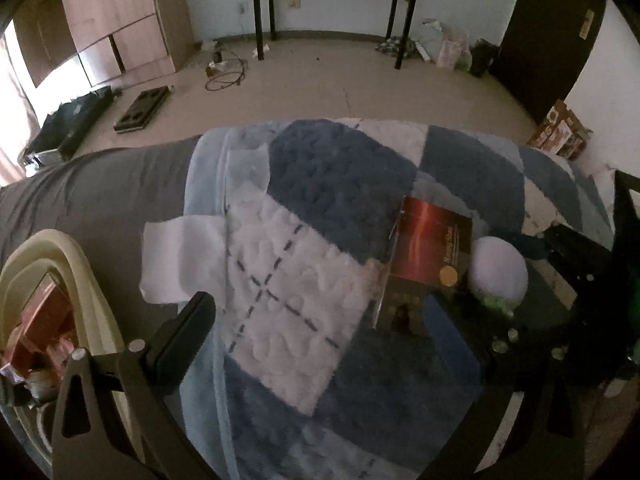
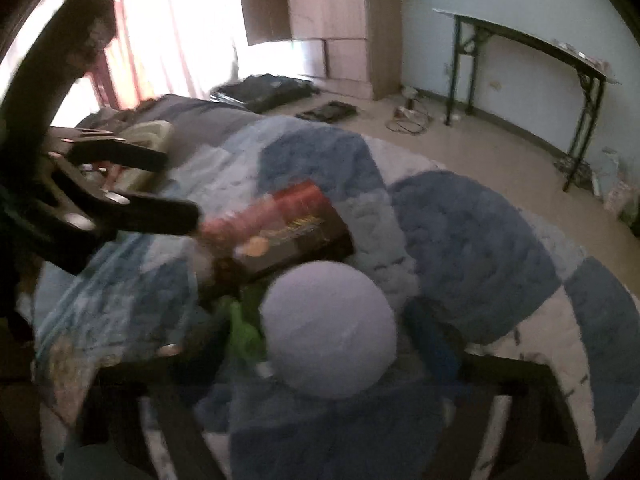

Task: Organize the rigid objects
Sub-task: 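Grasp the dark red Huang Shan box with the left tool while the right tool grasps the white fuzzy ball, then carry the Huang Shan box with the left tool while the right tool carries the ball over the tray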

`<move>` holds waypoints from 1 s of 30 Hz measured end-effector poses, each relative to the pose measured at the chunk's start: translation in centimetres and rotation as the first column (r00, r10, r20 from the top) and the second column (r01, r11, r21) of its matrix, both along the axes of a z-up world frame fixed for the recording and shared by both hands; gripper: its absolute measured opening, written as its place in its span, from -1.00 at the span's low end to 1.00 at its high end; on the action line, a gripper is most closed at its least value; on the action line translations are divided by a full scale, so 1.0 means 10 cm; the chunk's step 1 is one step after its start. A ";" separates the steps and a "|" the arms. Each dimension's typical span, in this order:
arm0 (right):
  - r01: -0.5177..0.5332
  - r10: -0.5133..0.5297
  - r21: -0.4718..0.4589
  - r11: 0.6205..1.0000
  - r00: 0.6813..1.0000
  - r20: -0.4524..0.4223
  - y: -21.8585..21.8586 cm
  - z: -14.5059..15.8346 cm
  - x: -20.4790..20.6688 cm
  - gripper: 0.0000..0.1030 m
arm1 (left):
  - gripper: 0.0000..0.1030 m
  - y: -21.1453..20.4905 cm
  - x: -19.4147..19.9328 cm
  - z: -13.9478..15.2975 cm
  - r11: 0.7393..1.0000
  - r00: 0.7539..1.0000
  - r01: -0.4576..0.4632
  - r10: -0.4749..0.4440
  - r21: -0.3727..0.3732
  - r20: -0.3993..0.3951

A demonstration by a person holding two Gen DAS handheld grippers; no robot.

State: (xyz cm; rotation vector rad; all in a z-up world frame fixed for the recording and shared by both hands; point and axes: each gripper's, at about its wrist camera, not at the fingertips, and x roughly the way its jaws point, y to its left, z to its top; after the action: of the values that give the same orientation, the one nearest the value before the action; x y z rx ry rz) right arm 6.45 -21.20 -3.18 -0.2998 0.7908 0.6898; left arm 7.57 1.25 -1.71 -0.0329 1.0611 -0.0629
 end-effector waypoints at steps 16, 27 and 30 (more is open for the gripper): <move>0.361 -0.372 0.138 0.922 0.927 0.057 -0.68 0.09 0.32 0.07 | 0.99 -0.59 0.22 -0.37 0.991 0.995 0.100 -0.099 -0.084 0.016; 0.369 -0.394 0.186 0.911 0.911 0.123 -0.64 0.13 0.22 0.03 | 0.11 -0.54 0.16 -0.12 0.999 0.989 0.043 -0.038 -0.027 0.144; 0.320 -0.352 0.210 0.924 0.926 0.139 -0.54 0.18 0.15 0.02 | 0.11 -0.21 0.07 0.20 0.998 0.973 -0.055 0.055 -0.007 0.222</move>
State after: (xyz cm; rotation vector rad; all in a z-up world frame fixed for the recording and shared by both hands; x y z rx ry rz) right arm 7.92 -26.61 -1.37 -0.0503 0.5867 0.3997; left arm 8.23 -0.84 0.32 -0.0544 0.8356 -0.0161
